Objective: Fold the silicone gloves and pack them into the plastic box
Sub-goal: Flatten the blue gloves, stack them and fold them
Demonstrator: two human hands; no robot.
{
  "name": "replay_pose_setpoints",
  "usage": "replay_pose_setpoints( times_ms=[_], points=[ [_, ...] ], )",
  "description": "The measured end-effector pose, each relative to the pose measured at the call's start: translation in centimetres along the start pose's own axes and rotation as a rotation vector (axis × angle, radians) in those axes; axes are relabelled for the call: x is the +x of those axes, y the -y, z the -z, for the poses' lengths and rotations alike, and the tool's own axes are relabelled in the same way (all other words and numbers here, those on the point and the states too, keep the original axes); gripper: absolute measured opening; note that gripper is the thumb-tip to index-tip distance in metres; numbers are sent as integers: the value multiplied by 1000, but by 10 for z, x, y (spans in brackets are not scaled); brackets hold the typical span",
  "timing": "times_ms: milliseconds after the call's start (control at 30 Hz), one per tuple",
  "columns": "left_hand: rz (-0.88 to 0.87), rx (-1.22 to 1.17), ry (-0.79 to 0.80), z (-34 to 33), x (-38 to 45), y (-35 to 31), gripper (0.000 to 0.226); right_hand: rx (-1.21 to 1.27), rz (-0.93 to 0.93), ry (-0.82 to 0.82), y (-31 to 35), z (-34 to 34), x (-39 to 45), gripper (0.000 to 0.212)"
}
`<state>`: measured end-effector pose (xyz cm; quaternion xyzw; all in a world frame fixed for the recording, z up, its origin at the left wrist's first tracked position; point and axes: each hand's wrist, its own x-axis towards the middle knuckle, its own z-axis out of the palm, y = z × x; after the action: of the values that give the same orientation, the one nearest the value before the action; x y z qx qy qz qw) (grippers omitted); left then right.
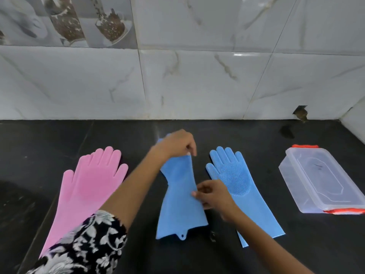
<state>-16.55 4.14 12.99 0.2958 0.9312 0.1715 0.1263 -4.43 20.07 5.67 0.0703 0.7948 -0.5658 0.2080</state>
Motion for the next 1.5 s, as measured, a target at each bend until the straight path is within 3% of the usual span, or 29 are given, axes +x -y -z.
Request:
replay_pose_setpoints(
  times_ms=[67, 133, 233, 300, 433, 600, 867, 1167, 1500],
  points=[
    [30, -26, -28, -35, 8, -7, 36, -341, 15, -151, -25, 11, -1, 11],
    [153, -124, -155, -69, 0, -1, 35, -548, 0, -228, -44, 19, -4, 16],
    [451, -330, -519, -113, -33, 14, 22, -579, -36, -273, -58, 25, -10, 23],
    [583, -390, -659, -133, -52, 18, 15, -567, -35, -298, -62, 24, -11, 25],
    [717, -549, -611, -151, -62, 13, 26, -594, -25, -318, -64, 18, -8, 25],
    [754, -694, -649, -153, -60, 11, 22, -603, 7, -317, -64, 11, -8, 25],
    [758, -680, -688, -158, -81, 27, 14, -336, 91, -286, -77, -8, -22, 28],
    [743, -666, -691, -158, -89, 30, 15, -428, 115, -421, -85, -27, -28, 22],
    [738, -649, -677, -155, -87, 33, 16, -432, 107, -440, -88, -34, -29, 23]
  ],
)
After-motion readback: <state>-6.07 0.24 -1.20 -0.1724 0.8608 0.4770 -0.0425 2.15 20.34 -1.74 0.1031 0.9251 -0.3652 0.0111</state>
